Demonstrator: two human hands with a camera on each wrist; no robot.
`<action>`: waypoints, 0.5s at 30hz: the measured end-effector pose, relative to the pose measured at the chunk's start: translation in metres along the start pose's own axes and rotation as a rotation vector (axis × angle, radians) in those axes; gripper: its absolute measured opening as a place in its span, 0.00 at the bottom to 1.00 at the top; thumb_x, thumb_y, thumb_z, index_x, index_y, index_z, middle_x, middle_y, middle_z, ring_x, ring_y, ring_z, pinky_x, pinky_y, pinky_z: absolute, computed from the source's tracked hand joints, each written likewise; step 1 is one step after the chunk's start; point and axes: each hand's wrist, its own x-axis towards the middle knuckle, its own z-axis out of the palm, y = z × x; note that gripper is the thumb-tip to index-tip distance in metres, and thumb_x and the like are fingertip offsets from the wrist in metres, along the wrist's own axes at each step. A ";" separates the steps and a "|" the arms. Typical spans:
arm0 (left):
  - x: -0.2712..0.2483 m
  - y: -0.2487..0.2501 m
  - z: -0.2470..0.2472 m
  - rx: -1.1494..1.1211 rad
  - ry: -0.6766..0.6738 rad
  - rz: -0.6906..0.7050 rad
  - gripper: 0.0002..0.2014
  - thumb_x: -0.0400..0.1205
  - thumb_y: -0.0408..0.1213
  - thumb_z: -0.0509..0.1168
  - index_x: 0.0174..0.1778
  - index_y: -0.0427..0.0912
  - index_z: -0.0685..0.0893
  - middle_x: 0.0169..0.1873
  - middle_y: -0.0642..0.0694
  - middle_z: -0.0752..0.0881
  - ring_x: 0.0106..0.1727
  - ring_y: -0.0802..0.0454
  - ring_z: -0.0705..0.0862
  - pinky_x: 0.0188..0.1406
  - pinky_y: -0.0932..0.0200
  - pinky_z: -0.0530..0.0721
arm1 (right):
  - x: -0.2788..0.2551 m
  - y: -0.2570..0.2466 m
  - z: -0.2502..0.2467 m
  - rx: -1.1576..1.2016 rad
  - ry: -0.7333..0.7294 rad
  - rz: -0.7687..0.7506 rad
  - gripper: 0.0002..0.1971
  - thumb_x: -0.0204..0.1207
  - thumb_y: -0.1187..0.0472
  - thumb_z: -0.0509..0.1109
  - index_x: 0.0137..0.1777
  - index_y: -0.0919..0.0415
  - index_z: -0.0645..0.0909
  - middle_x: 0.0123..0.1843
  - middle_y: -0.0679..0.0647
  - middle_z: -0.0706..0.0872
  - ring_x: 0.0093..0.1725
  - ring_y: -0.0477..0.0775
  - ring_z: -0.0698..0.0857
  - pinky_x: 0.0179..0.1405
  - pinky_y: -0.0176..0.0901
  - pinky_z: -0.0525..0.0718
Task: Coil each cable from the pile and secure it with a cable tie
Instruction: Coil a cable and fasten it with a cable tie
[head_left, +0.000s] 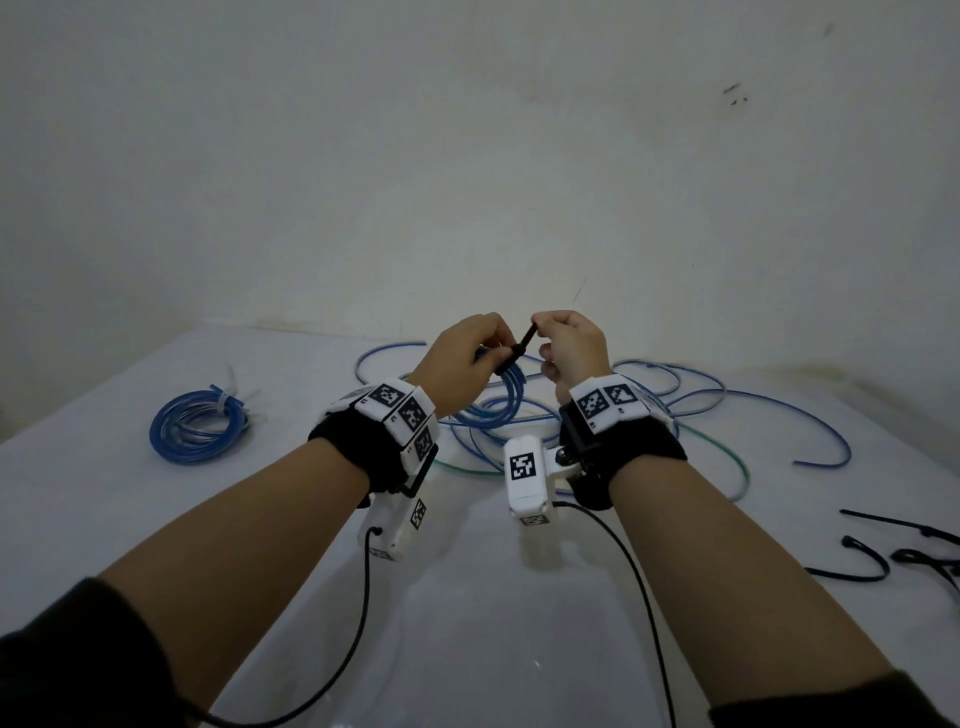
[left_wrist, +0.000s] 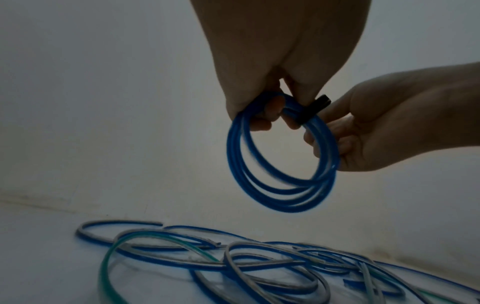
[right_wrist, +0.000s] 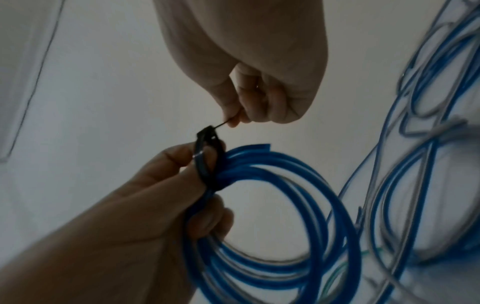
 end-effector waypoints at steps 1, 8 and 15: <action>-0.001 0.001 0.000 -0.016 -0.021 -0.008 0.05 0.82 0.29 0.61 0.43 0.41 0.79 0.37 0.51 0.81 0.39 0.59 0.79 0.40 0.72 0.75 | 0.002 0.001 -0.001 -0.015 0.022 0.001 0.11 0.78 0.66 0.67 0.34 0.57 0.78 0.31 0.52 0.76 0.24 0.47 0.68 0.18 0.37 0.64; 0.002 0.000 0.004 -0.062 0.012 -0.112 0.03 0.84 0.31 0.60 0.48 0.41 0.79 0.34 0.54 0.80 0.32 0.66 0.76 0.33 0.79 0.71 | -0.009 0.005 -0.007 0.051 -0.293 0.092 0.09 0.81 0.57 0.66 0.42 0.61 0.81 0.39 0.56 0.84 0.39 0.54 0.83 0.42 0.43 0.80; 0.003 -0.003 0.008 -0.074 0.005 -0.111 0.05 0.84 0.30 0.59 0.47 0.39 0.80 0.41 0.49 0.82 0.44 0.52 0.80 0.46 0.66 0.77 | -0.003 0.003 -0.003 -0.049 -0.167 0.044 0.11 0.81 0.64 0.65 0.36 0.61 0.74 0.34 0.56 0.81 0.32 0.51 0.80 0.38 0.45 0.81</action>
